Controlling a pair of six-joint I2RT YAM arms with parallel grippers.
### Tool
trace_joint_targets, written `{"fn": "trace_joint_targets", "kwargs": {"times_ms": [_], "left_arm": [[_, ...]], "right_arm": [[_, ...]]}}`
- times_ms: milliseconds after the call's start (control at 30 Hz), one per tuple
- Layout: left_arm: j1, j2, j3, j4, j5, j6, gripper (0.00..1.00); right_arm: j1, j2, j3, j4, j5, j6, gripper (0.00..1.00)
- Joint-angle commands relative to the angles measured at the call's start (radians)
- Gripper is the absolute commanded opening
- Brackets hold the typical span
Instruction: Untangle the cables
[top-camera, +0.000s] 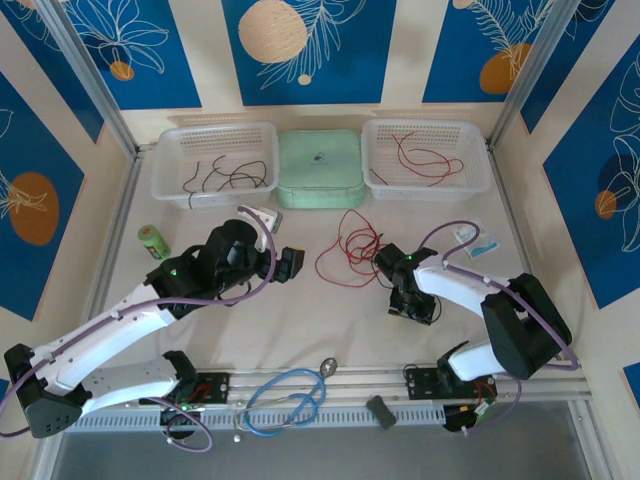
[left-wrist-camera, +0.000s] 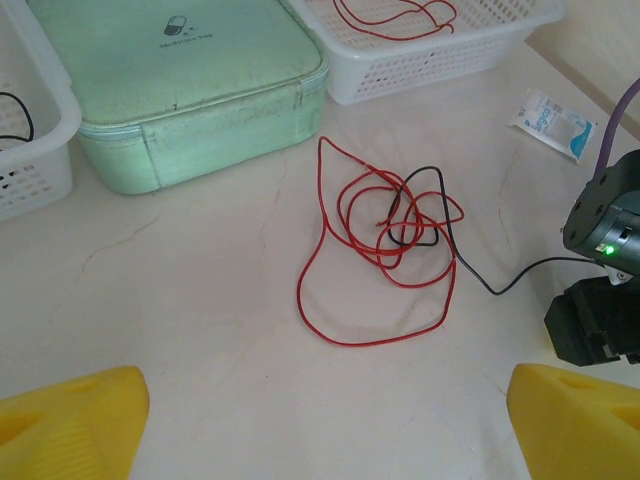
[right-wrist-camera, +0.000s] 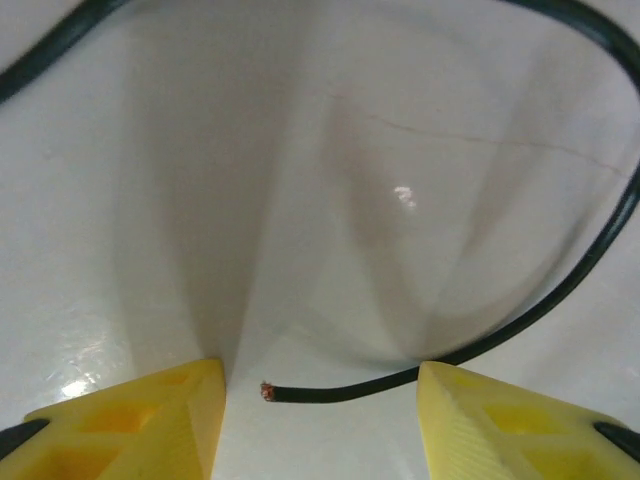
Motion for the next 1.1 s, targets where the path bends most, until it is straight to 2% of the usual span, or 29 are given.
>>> {"fn": "trace_joint_targets", "kwargs": {"times_ms": [0, 133, 600, 700, 867, 1067], "left_arm": [[-0.005, -0.012, 0.007, 0.015, -0.003, -0.006, 0.92], [-0.005, -0.01, 0.009, 0.018, 0.002, -0.013, 0.92], [-0.005, -0.031, 0.01, 0.0, -0.014, -0.025, 0.91], [-0.006, -0.042, 0.007, -0.009, -0.023, -0.025, 0.92], [-0.005, -0.067, 0.005, -0.038, -0.052, -0.018, 0.91], [-0.005, -0.101, 0.01, -0.074, -0.099, -0.003, 0.92]], "right_arm": [[0.006, 0.005, -0.034, 0.018, -0.012, 0.03, 0.49], [0.01, 0.0, -0.039, 0.027, -0.02, 0.028, 0.36], [0.061, 0.013, 0.02, 0.054, -0.067, 0.02, 0.04], [0.067, 0.035, 0.047, 0.069, -0.081, 0.01, 0.0], [0.083, 0.058, 0.103, 0.103, -0.116, -0.005, 0.0], [0.096, 0.059, 0.196, 0.174, -0.226, -0.023, 0.0]]}}
